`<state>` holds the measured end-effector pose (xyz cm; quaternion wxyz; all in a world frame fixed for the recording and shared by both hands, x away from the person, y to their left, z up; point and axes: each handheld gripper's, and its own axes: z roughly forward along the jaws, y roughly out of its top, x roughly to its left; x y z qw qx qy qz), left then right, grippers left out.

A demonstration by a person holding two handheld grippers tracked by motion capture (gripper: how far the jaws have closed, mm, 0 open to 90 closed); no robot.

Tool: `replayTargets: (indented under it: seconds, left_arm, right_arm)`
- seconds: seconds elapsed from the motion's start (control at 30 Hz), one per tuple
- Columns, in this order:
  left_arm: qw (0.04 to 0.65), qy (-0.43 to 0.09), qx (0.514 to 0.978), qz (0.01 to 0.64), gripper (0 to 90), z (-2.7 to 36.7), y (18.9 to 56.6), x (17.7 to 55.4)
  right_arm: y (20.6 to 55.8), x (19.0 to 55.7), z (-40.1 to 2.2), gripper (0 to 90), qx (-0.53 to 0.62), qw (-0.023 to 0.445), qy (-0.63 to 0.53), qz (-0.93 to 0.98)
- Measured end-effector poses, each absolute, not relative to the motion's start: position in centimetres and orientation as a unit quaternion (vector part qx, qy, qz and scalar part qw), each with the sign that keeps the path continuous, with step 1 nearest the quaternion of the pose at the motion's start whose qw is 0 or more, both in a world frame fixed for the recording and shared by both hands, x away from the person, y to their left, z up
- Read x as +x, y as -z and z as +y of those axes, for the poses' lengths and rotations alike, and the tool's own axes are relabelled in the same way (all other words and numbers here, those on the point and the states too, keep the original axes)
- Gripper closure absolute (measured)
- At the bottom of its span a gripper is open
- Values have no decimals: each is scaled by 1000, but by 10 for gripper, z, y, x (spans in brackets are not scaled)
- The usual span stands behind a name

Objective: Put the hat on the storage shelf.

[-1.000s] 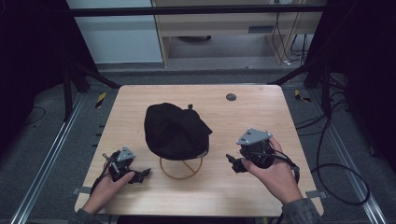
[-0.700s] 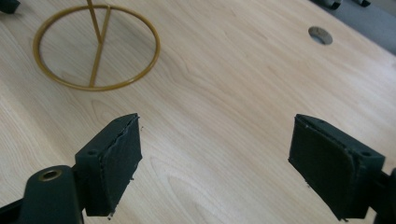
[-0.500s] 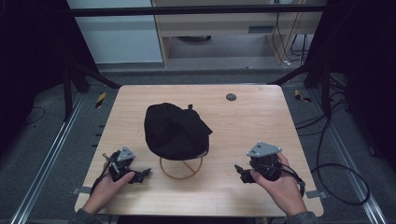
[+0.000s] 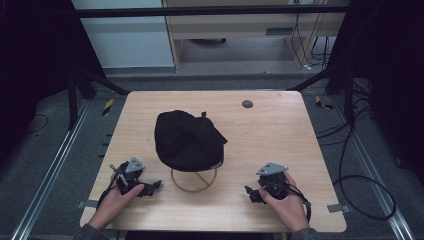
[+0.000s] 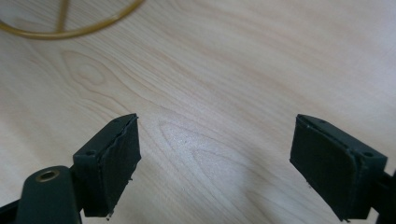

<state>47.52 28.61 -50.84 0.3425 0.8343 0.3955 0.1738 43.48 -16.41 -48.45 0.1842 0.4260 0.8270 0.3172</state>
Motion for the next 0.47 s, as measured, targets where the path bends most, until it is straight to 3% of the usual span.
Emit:
replayTargets:
  seconds: [0.47]
  left_arm:
    - [343,-173,835,395,0,286,508,475]
  right_arm:
    - [512,454,-157,44,466,203,-342,791]
